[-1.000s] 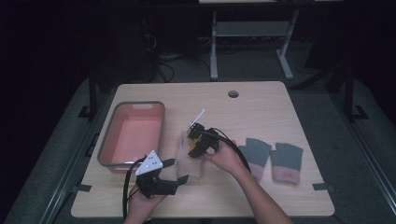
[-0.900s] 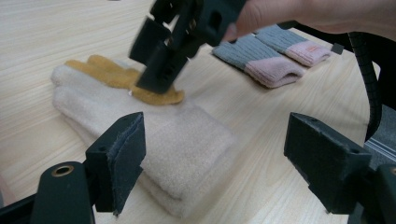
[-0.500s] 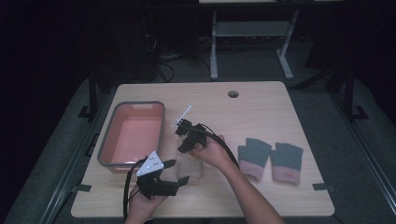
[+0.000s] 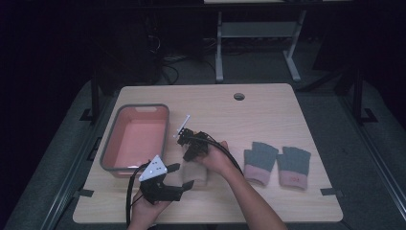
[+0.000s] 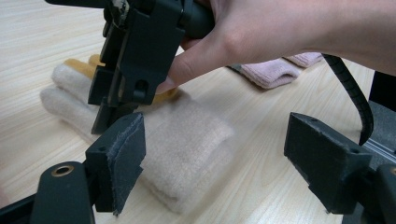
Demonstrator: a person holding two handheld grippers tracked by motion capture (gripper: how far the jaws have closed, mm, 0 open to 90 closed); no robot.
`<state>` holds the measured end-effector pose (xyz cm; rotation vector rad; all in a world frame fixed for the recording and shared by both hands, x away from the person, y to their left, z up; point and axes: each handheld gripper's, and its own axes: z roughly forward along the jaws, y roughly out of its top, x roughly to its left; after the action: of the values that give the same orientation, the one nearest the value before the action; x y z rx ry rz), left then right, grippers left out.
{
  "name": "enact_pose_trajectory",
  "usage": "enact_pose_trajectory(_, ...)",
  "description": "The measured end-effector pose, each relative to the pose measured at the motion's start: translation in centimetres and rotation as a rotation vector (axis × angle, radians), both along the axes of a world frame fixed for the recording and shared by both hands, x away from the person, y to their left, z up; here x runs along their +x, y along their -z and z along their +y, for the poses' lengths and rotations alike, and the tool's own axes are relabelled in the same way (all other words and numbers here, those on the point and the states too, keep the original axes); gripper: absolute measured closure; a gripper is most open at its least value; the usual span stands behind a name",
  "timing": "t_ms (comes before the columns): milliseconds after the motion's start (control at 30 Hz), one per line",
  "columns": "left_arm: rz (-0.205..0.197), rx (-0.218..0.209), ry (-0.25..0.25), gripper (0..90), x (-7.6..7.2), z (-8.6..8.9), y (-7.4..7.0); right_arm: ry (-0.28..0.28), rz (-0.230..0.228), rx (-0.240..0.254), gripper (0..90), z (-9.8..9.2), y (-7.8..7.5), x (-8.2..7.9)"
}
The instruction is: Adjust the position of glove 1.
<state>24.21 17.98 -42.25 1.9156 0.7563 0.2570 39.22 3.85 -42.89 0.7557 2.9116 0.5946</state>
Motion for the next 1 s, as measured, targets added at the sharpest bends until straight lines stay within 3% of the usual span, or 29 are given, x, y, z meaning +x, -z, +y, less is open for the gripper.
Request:
enact_pose_trajectory(267, 0.018, 0.008, 0.007, 20.7, 0.1, -0.4, 0.3, 0.028, 0.008, -0.024, 54.3, -2.0, -0.1, 0.0)
enact_pose_trajectory(533, 0.026, 0.019, 0.012, 20.7, 0.0, -0.7, 0.4, 0.058, 0.008, -0.010, 54.0, -4.0, -0.1, -0.2)
enact_pose_trajectory(733, 0.063, 0.005, 0.026, 20.9, 0.3, -1.2, 0.7, 0.084, 0.007, -0.011, 53.4, -6.0, -0.1, -0.7)
enact_pose_trajectory(867, 0.073, 0.004, 0.024, 20.9, 0.5, -1.5, 0.7, 0.097, 0.026, 0.023, 47.8, -6.7, -0.3, -0.8)
enact_pose_trajectory(1000, 0.128, -0.009, 0.015, 20.9, 1.2, -2.2, 0.8, 0.141, 0.018, 0.092, 38.3, -8.1, -1.4, -1.2)
